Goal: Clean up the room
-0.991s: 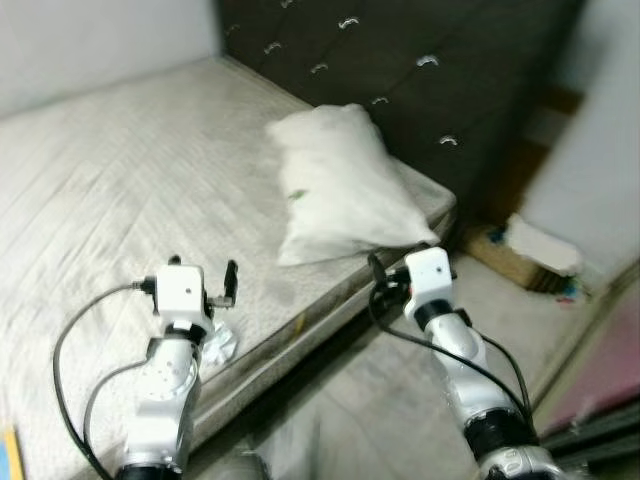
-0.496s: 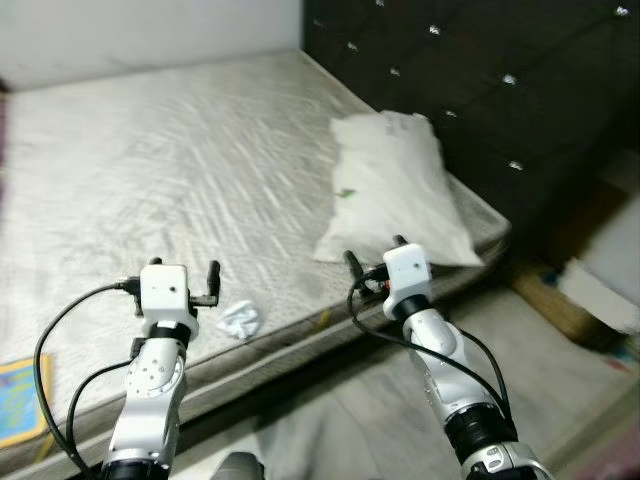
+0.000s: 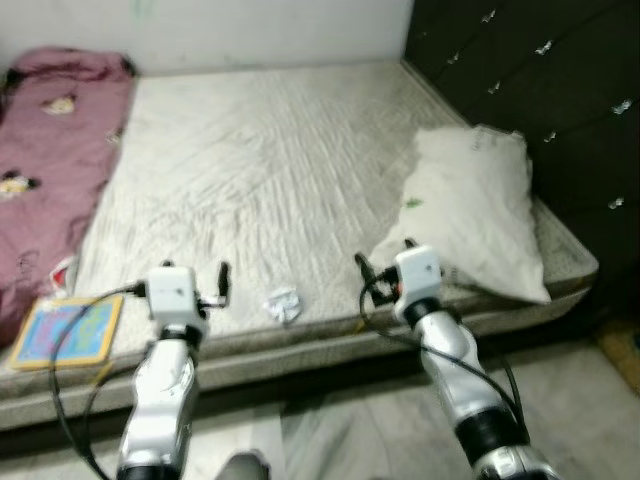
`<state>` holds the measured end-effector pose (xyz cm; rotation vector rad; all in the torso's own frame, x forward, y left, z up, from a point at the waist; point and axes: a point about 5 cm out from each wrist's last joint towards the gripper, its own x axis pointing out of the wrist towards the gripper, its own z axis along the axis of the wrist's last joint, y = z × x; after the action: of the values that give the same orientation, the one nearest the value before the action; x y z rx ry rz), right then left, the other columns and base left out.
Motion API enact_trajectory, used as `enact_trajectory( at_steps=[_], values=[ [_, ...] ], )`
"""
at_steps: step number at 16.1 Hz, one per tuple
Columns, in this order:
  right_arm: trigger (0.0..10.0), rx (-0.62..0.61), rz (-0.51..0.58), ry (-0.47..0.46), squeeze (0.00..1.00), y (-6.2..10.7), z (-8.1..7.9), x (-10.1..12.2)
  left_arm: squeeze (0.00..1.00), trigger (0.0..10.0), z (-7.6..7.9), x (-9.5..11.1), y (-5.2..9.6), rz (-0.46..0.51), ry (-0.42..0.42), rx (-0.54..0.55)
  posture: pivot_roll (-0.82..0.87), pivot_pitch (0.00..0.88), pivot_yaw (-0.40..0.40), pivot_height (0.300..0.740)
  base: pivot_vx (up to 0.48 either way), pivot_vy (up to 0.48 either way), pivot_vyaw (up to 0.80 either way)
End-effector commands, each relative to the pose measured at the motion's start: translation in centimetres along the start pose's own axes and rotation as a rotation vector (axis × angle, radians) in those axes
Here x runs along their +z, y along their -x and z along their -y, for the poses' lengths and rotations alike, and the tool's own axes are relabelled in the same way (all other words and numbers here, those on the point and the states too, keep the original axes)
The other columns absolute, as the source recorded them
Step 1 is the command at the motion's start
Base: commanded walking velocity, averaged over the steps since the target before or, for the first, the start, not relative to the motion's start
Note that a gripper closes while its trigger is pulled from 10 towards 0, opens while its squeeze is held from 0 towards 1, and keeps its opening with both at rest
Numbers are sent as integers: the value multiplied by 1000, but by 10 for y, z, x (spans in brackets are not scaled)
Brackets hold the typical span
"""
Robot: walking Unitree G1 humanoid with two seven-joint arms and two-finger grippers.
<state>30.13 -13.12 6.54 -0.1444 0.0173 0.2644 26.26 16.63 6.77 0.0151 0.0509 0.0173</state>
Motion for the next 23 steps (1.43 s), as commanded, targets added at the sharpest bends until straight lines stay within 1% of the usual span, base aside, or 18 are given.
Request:
enact_trajectory(
  at_steps=[1,3,6,10,17,18,19,20,22,23],
  values=[
    [10000,-2,7,-16,0,-1,1,3,0,10000,-4,2,-1,4,-7,0,53,44,-74,740,0,0,0],
    [10000,3,5,-11,0,-2,1,2,0,10000,-5,2,-1,5,-9,-3,54,41,-75,740,0,0,0],
    [10000,11,-1,-12,0,-2,0,2,0,10000,-4,2,-1,5,-10,-3,55,37,-78,740,263,0,0],
    [10000,28,-6,3,0,-3,-1,2,0,10000,-3,2,-2,7,-9,-6,54,32,-79,740,289,0,0],
    [10000,23,-7,4,0,-5,0,2,0,10000,-3,2,-4,1,-7,-7,52,28,-79,740,335,0,0],
    [10000,22,-6,14,0,-5,0,2,0,10000,-3,2,-4,1,-7,-5,52,28,-79,740,307,0,0],
    [10000,16,4,70,0,-5,1,5,0,10000,-5,1,-4,-6,-28,25,53,29,-79,740,0,0,0],
    [10000,11,15,121,0,-5,0,6,0,10000,-5,1,-4,-6,-29,23,53,29,-79,740,0,0,0],
    [10000,60,66,19,0,-6,-4,13,0,10000,-9,2,-4,0,-35,35,52,32,-77,740,0,0,0],
    [10000,46,77,18,0,-5,-2,14,0,10000,-10,3,-5,17,-54,34,52,33,-76,740,0,0,0]
  ],
)
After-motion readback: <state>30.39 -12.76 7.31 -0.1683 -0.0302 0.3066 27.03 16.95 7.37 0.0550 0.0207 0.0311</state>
